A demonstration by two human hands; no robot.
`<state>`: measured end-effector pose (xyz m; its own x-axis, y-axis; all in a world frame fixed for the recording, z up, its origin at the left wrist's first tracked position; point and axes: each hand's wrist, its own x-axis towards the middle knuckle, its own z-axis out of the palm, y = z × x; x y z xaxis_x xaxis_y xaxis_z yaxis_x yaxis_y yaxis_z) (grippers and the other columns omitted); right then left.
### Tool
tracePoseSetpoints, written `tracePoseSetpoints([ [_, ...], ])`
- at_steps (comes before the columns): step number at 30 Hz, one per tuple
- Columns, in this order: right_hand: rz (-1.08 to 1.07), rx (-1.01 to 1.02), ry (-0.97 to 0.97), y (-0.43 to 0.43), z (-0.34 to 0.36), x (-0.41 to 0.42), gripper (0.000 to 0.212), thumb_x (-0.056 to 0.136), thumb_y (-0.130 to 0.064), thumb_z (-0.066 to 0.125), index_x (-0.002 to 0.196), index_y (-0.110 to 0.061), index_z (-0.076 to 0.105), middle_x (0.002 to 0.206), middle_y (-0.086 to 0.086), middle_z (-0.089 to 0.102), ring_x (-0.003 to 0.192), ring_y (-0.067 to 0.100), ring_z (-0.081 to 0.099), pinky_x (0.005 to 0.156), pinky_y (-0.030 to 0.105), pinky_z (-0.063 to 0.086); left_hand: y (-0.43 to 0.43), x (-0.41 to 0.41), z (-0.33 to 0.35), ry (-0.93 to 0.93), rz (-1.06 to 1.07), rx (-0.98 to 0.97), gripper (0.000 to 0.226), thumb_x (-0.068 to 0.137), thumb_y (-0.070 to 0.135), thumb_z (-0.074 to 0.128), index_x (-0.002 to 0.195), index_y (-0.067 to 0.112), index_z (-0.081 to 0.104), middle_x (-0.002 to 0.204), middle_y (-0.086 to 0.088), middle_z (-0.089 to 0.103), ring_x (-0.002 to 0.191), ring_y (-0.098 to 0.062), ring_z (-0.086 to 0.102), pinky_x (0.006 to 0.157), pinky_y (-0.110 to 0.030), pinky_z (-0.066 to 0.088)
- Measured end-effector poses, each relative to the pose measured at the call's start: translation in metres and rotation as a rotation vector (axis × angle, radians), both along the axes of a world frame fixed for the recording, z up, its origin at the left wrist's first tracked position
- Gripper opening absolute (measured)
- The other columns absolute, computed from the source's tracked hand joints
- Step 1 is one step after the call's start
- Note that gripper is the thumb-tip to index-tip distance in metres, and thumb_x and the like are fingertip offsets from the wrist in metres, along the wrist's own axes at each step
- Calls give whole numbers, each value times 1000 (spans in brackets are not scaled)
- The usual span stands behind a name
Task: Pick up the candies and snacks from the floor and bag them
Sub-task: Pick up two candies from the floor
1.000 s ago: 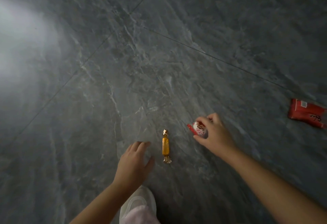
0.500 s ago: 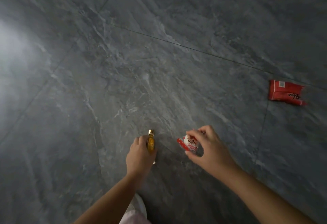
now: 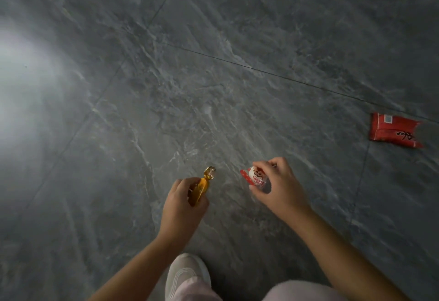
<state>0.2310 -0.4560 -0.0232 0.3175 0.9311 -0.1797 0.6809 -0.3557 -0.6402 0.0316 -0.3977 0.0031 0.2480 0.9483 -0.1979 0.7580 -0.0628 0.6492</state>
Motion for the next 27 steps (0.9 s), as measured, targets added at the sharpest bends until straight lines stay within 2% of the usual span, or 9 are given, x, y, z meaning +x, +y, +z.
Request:
tracePoseSetpoints([
  [2, -39, 33, -33, 1, 23, 9, 47, 69, -23, 74, 113, -18, 57, 109, 10, 45, 97, 25, 50, 69, 29, 44, 17, 5, 32, -3, -90, 39, 27, 75, 5, 68, 100, 15, 62, 85, 11, 51, 74, -5, 52, 65, -4, 37],
  [4, -53, 83, -65, -6, 58, 19, 48, 66, -20, 77, 111, -16, 58, 107, 13, 48, 95, 27, 53, 68, 33, 49, 35, 3, 68, 32, -202, 114, 29, 76, 5, 68, 104, 11, 62, 89, 7, 53, 77, -11, 54, 71, -19, 46],
  [6, -46, 87, -100, -19, 100, 27, 50, 65, -18, 78, 111, -15, 58, 106, 15, 49, 93, 29, 54, 68, 37, 52, 44, 0, 106, 90, -305, 168, 31, 77, 7, 66, 106, 10, 60, 93, 2, 54, 81, -18, 54, 70, -36, 51],
  [8, -52, 62, -120, -33, 145, 31, 51, 65, -19, 77, 112, -15, 57, 107, 15, 48, 93, 28, 54, 67, 37, 53, 40, 4, 143, 105, -320, 147, 32, 76, 5, 67, 107, 10, 60, 94, 2, 53, 81, -18, 54, 70, -42, 53],
  [12, -124, 61, -71, -51, 232, 30, 51, 65, -16, 78, 112, -15, 58, 106, 14, 49, 93, 27, 55, 67, 35, 52, 8, 27, 221, 11, -256, 56, 30, 77, 7, 67, 106, 14, 61, 88, 11, 51, 79, -7, 53, 70, -39, 53],
  [18, -224, 65, -57, -93, 358, 35, 51, 67, -18, 77, 113, -12, 55, 106, 14, 49, 91, 23, 54, 67, 26, 42, -45, 38, 337, 50, -527, 178, 34, 79, 28, 52, 110, 16, 56, 94, -2, 58, 81, -12, 50, 68, -29, 47],
  [21, -274, 10, -37, -131, 412, 40, 49, 69, -19, 76, 112, -13, 55, 108, 11, 48, 92, 21, 52, 68, 24, 39, -70, 48, 395, 38, -478, 159, 33, 76, 20, 59, 108, 11, 60, 94, -4, 58, 79, -17, 54, 66, -33, 50],
  [27, -416, -95, -25, -223, 516, 51, 48, 69, -18, 77, 111, -13, 56, 109, 9, 48, 90, 19, 52, 72, 27, 38, -127, 92, 500, -59, -423, 123, 30, 75, 5, 69, 104, 8, 62, 91, -8, 59, 77, -24, 57, 66, -37, 49],
])
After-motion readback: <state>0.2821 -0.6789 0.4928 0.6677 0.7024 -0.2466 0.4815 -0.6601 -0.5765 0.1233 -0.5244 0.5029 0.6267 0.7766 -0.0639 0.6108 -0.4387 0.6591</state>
